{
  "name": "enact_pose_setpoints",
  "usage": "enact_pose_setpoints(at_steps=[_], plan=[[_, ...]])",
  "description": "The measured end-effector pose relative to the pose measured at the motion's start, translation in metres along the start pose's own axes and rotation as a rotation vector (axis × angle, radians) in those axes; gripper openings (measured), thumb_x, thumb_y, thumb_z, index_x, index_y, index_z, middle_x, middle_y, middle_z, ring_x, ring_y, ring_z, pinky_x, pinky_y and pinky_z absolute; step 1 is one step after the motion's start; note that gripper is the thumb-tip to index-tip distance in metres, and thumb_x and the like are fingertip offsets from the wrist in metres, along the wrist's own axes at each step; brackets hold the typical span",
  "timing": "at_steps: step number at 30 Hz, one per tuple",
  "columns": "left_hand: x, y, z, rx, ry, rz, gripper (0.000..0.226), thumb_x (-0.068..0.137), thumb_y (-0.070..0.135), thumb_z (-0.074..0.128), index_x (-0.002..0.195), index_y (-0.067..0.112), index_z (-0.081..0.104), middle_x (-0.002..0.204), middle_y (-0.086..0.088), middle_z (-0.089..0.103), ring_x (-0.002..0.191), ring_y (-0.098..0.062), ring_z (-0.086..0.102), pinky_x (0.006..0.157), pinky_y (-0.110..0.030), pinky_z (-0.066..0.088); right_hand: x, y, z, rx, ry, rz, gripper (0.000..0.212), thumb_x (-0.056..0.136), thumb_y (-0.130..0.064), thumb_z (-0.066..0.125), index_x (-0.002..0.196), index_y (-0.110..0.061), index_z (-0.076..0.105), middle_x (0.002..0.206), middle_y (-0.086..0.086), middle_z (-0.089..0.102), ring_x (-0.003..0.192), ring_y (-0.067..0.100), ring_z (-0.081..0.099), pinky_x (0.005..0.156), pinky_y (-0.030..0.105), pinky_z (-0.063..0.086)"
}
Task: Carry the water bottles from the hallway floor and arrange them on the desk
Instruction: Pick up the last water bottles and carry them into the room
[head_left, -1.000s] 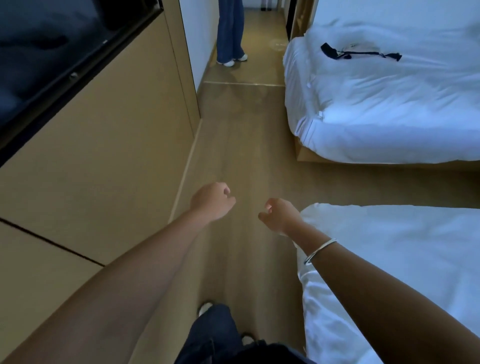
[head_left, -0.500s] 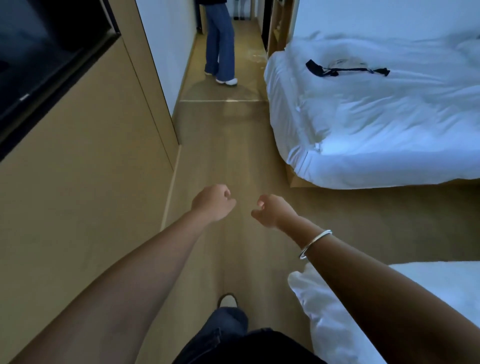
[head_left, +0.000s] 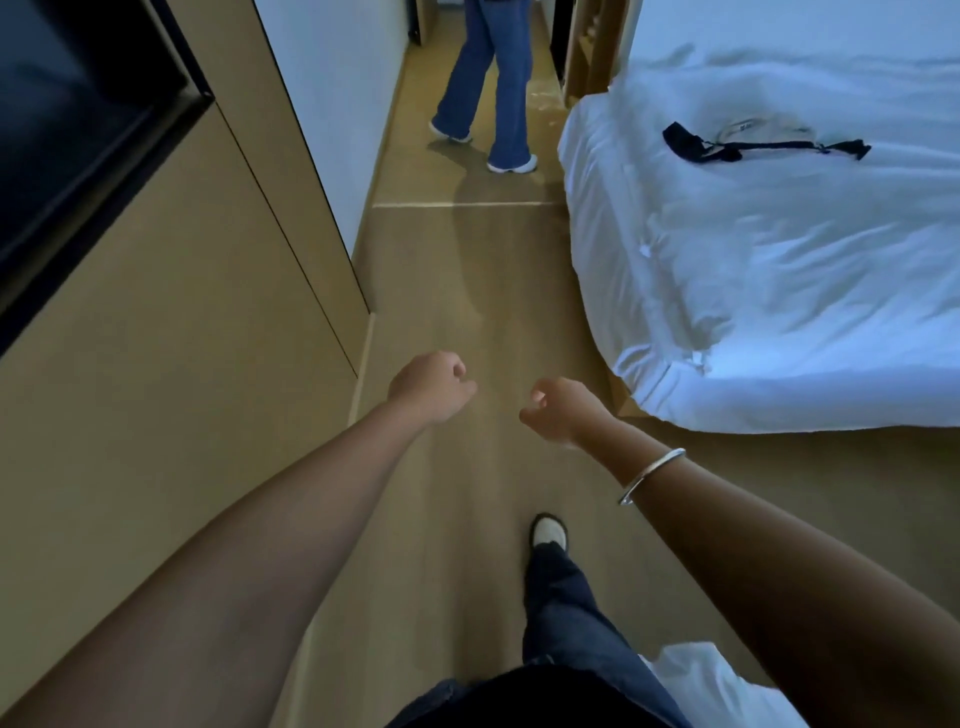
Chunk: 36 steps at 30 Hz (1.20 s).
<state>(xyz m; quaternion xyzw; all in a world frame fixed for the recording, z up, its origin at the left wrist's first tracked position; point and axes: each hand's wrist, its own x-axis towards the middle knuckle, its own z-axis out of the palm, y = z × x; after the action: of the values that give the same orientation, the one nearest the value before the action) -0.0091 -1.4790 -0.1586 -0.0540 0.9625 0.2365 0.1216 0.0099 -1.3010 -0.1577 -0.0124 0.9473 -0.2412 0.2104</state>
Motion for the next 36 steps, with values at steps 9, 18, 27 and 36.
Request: enact_pose_setpoints(at_steps=[9,18,27,36], plan=[[0.165,0.033,-0.033,-0.010,0.015,-0.091,0.021,0.086,0.027,0.049,0.098,0.017,0.062,0.092,-0.001,0.060,0.084,-0.023,0.056,0.068,-0.028,0.042,0.184,0.006,-0.080,-0.032,-0.064,-0.068,0.038,0.086,-0.032,0.054,0.118,-0.011,0.056,0.116,0.008,0.060,0.100,0.024,0.057,0.076,0.028,0.046],[0.284,0.047,-0.065,-0.077,0.007,-0.236,0.017,0.081,0.020,0.045,0.068,0.013,0.053,0.079,-0.008,0.054,0.071,-0.025,0.048,0.065,-0.030,0.040,0.333,-0.018,-0.152,-0.037,-0.122,-0.164,0.029,0.086,-0.026,0.054,0.107,-0.008,0.060,0.109,0.012,0.061,0.102,0.029,0.059,0.090,0.040,0.050],[0.410,0.007,-0.087,-0.229,-0.003,-0.330,0.021,0.085,0.022,0.049,0.065,0.019,0.041,0.069,0.002,0.044,0.068,-0.020,0.045,0.060,-0.027,0.031,0.475,-0.069,-0.165,-0.081,-0.191,-0.242,0.037,0.087,-0.029,0.056,0.118,-0.010,0.058,0.122,0.011,0.057,0.112,0.027,0.054,0.089,0.029,0.043],[0.570,-0.060,-0.151,-0.304,0.002,-0.468,0.023,0.087,0.024,0.052,0.095,0.004,0.061,0.092,-0.013,0.062,0.092,-0.031,0.061,0.070,-0.029,0.042,0.637,-0.158,-0.187,-0.077,-0.220,-0.320,0.036,0.088,-0.023,0.058,0.121,-0.008,0.056,0.120,0.011,0.059,0.110,0.026,0.054,0.088,0.027,0.040]])
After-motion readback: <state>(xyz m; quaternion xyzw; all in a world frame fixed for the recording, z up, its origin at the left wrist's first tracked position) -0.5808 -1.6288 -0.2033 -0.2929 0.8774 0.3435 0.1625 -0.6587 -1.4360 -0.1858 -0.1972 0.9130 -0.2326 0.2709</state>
